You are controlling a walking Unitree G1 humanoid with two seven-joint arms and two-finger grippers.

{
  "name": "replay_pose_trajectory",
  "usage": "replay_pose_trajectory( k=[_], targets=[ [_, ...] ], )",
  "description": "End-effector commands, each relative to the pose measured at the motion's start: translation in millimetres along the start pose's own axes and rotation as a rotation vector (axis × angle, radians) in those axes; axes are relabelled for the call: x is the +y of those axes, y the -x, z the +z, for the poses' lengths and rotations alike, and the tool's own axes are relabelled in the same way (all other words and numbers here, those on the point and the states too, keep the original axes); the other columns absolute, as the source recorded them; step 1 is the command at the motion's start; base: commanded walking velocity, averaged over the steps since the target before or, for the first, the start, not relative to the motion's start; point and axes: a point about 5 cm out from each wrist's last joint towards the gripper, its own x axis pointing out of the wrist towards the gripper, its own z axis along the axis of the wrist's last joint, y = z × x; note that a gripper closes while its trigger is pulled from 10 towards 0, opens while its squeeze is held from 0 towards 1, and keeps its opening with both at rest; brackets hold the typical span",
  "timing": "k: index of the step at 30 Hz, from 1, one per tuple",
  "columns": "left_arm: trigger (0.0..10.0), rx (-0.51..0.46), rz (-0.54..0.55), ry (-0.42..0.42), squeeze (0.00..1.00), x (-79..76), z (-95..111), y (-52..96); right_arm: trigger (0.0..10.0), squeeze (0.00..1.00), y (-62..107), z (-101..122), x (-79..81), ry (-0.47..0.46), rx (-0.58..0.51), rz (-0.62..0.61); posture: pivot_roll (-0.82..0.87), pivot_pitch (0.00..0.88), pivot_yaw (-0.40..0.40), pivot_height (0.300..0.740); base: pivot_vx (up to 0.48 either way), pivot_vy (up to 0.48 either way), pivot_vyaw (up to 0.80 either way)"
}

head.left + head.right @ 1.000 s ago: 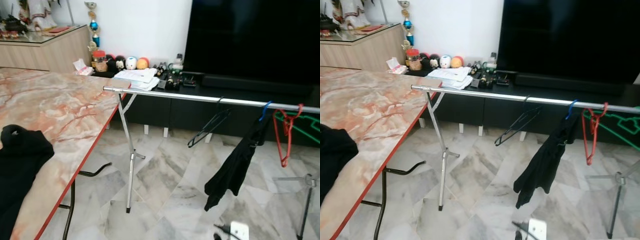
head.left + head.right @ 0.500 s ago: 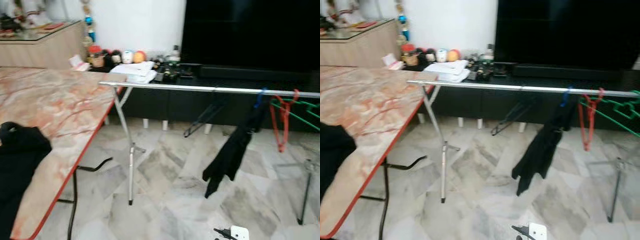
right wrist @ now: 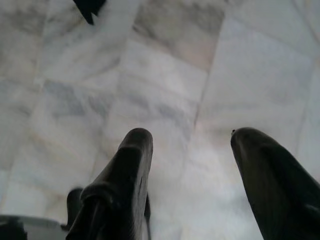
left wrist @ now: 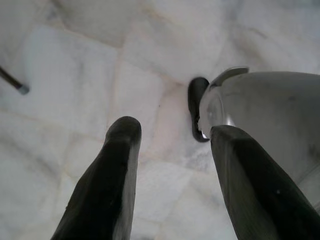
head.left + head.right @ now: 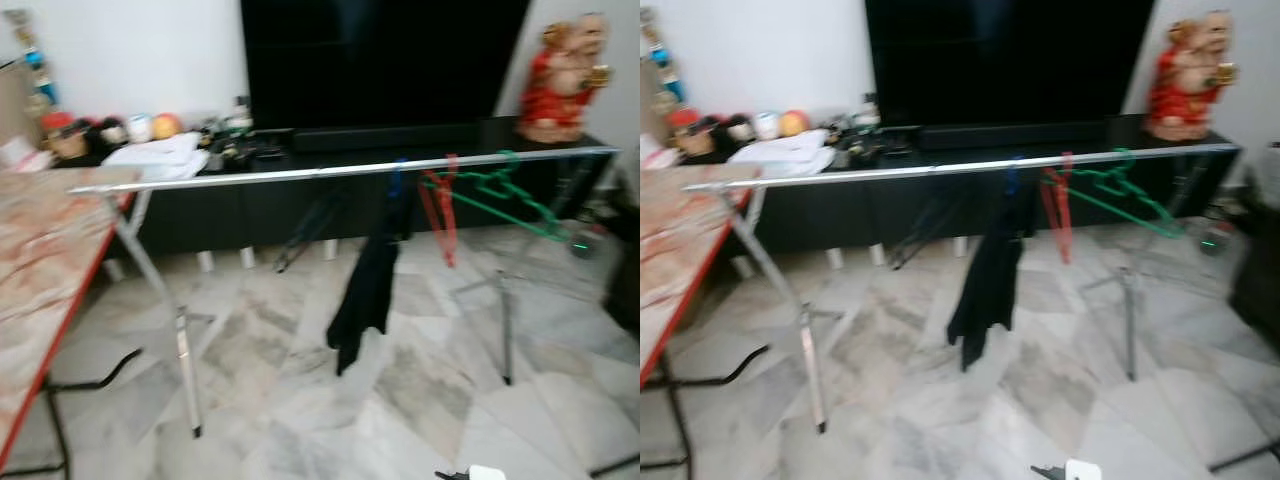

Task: Hang hanger

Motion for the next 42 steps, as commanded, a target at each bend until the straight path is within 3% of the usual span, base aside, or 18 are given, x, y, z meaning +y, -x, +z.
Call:
replay_pose_trajectory(
  k=[1, 26, 42],
  targets=[
    [10.0, 0.020, -0.012, -0.012, 0.00, -4.8, -6.8, 0.3, 10.0, 0.00, 0.3, -1.7, -1.8, 0.009, 0.009, -0.004, 0.01, 0.034, 0.009, 0.740, 0.000, 0.000, -0.80],
    [10.0, 0.014, -0.008, 0.025, 0.00, -8.2, -9.9, 0.5, 10.0, 0.00, 1.1, -4.5, -5.1, 0.046, 0.024, 0.003, 0.02, 0.084, -0.017, 0.740, 0.000, 0.000, -0.80],
    [10.0, 0.013, 0.001, 0.011, 0.00, -6.6, -9.3, 0.6, 10.0, 0.00, 0.3, -3.6, 5.2, 0.039, 0.020, 0.023, 0.02, 0.098, -0.014, 0.740, 0.000, 0.000, -0.79]
  ],
)
